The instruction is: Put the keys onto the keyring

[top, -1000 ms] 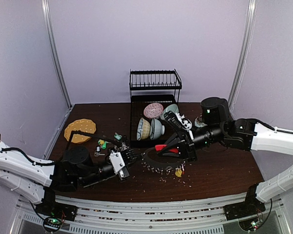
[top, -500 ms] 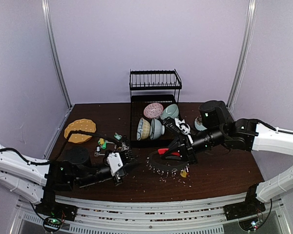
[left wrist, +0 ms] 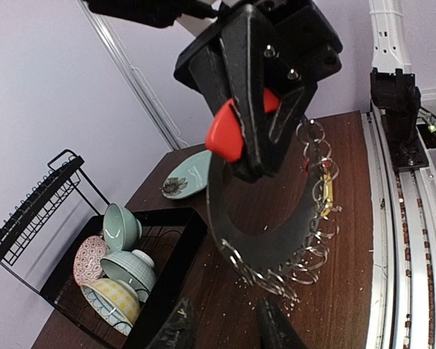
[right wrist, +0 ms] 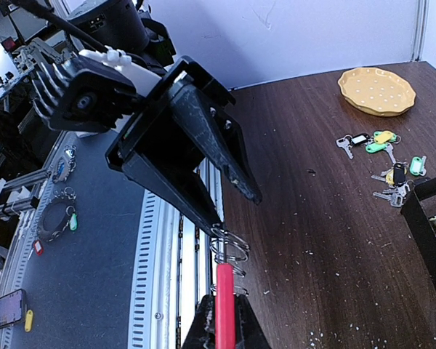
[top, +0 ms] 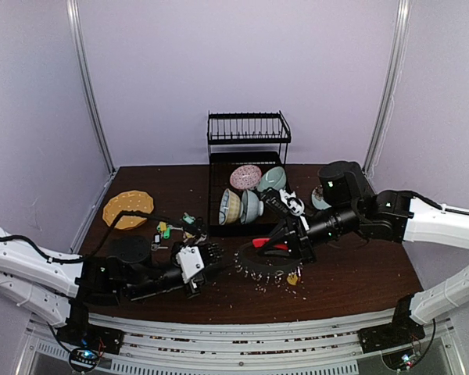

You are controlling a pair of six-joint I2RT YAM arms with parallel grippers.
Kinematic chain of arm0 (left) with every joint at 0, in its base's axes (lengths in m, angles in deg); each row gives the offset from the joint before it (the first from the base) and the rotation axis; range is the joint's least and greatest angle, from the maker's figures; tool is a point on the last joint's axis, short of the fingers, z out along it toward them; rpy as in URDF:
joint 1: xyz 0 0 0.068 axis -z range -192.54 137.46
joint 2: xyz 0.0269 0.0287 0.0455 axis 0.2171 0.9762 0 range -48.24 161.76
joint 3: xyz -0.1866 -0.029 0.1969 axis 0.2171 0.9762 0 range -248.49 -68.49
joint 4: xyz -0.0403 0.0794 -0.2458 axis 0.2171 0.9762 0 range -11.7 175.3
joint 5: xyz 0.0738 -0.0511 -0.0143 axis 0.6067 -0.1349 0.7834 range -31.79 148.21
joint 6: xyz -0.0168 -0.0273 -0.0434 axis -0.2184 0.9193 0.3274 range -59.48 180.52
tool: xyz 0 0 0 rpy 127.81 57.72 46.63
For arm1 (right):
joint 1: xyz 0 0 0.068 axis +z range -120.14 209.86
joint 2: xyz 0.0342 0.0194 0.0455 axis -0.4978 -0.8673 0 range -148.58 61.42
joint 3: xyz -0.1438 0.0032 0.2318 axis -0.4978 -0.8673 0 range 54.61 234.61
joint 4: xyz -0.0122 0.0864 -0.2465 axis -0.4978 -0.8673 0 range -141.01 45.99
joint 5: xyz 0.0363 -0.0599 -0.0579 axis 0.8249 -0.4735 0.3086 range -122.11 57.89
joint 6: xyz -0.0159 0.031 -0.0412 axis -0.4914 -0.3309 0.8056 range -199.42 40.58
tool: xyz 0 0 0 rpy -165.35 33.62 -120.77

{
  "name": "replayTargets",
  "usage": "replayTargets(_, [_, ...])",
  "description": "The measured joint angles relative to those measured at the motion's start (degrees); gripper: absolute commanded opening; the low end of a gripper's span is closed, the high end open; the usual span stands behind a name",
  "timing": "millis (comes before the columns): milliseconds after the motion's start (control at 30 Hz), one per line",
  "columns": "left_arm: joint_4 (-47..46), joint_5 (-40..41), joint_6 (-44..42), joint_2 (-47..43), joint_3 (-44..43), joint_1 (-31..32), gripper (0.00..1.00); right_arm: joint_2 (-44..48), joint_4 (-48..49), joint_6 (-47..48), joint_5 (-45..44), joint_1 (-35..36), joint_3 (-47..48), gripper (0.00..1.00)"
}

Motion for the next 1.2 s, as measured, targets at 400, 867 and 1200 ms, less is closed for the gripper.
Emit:
replayTargets(400, [1.2, 1.5, 5.9, -0.8, -2.2, 0.0, 0.31, 0.0, 0.9, -1.0, -3.5, 0.0, 0.0, 0.0])
replayTargets(867, [7.1, 4.9, 9.3, 4.4, -8.5, 0.0, 0.22, 0.0, 1.6, -1.6, -4.6, 0.0, -0.9, 0.0])
replayTargets(1200, [9.4, 6.8, 9.8, 5.3, -8.7, 0.2, 0.07, 0.5, 1.8, -1.6, -5.4, 0.0, -1.4, 0.0])
